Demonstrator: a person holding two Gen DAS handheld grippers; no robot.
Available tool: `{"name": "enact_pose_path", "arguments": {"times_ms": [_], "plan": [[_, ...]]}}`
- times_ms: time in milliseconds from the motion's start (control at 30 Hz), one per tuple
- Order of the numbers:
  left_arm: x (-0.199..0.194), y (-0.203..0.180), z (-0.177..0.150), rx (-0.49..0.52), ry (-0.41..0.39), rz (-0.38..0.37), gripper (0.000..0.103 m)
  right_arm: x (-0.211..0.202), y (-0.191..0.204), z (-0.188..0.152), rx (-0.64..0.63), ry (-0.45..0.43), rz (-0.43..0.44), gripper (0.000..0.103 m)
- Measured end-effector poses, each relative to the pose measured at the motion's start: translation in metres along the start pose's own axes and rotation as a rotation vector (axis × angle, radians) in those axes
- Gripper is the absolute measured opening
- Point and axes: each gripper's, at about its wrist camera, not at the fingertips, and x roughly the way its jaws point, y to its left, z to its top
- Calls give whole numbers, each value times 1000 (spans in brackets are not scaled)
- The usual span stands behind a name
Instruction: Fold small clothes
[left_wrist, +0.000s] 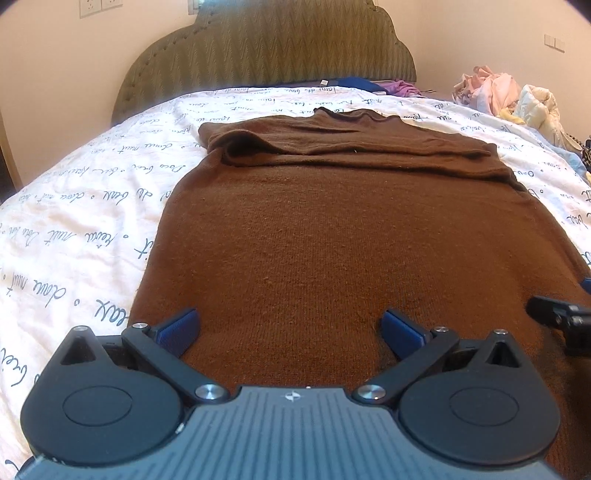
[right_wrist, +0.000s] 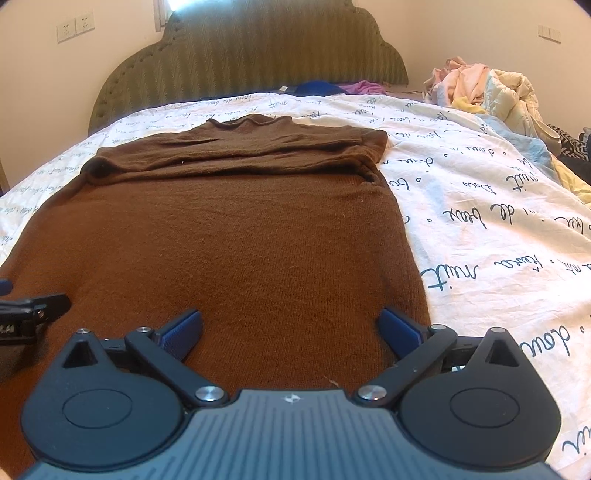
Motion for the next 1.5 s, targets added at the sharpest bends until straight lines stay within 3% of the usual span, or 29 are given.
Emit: {"name": "enact_pose_path", "arguments": {"times_ms": [933, 1167, 1300, 1500], "plan": [[-2, 1, 0, -7, 0, -5, 103, -7, -1, -9, -7, -6, 14, 103], [-21, -2, -3, 15, 73, -11, 103, -22, 6, -5, -16, 29, 1, 103], [-27, -2, -21, 26, 12, -18, 103, -21, 10, -22, -63, -9, 16, 103], [-24, -2, -19, 13, 9, -30, 103, -18, 6, -20, -40, -5, 34, 103]]}}
